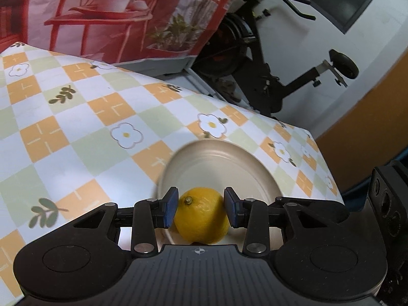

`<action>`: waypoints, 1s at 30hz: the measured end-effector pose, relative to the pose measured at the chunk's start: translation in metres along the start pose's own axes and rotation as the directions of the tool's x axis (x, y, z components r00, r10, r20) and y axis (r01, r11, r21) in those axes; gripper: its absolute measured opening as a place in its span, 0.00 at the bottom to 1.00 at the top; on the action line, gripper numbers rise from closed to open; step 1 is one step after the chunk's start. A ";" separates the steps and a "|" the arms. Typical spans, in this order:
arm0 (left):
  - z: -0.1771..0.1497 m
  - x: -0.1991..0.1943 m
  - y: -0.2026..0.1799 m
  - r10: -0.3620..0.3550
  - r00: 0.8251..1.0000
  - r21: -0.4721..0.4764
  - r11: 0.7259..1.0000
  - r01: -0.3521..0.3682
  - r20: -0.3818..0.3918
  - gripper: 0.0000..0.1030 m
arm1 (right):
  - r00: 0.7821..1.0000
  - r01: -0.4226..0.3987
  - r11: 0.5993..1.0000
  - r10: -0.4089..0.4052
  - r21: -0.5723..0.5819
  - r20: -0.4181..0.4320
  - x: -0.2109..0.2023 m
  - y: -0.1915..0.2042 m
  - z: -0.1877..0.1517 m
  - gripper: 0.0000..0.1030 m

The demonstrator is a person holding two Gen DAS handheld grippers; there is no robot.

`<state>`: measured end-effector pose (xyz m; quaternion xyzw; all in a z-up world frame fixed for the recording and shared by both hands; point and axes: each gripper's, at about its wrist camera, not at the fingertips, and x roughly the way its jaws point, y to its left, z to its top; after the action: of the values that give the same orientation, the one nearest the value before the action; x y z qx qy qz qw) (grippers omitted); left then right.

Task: Organize fruits
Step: 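Carry the lemon over the beige plate and open the right gripper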

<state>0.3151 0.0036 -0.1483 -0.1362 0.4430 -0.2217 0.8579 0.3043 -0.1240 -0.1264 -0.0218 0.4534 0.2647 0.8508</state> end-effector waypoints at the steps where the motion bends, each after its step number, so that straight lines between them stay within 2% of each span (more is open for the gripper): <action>1: 0.001 0.000 0.001 0.010 1.000 0.004 1.000 -0.010 0.003 0.40 | 1.000 0.000 1.000 0.000 -0.001 0.000 0.002 0.001 0.001 0.46; 9: -0.002 0.001 -0.002 0.063 0.998 0.046 0.997 -0.064 0.029 0.40 | 1.000 -0.004 1.000 0.004 0.011 0.021 0.009 0.000 0.002 0.46; 20: -0.005 -0.001 -0.014 0.138 0.988 0.113 0.983 -0.145 0.065 0.40 | 0.993 0.026 0.999 -0.030 0.033 0.118 -0.038 -0.015 -0.011 0.46; 25: -0.008 -0.003 -0.022 0.177 0.980 0.146 0.971 -0.188 0.089 0.40 | 0.975 0.059 0.992 -0.081 0.112 0.207 -0.072 -0.025 -0.032 0.46; 30: -0.013 -0.013 -0.030 0.201 0.972 0.138 0.966 -0.217 0.120 0.40 | 0.949 0.076 0.979 -0.129 0.189 0.288 -0.102 -0.030 -0.067 0.46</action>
<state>0.2904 -0.0163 -0.1336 -0.0353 0.3911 -0.1550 0.9065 0.2217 -0.2120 -0.0915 0.0696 0.3396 0.1794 0.9207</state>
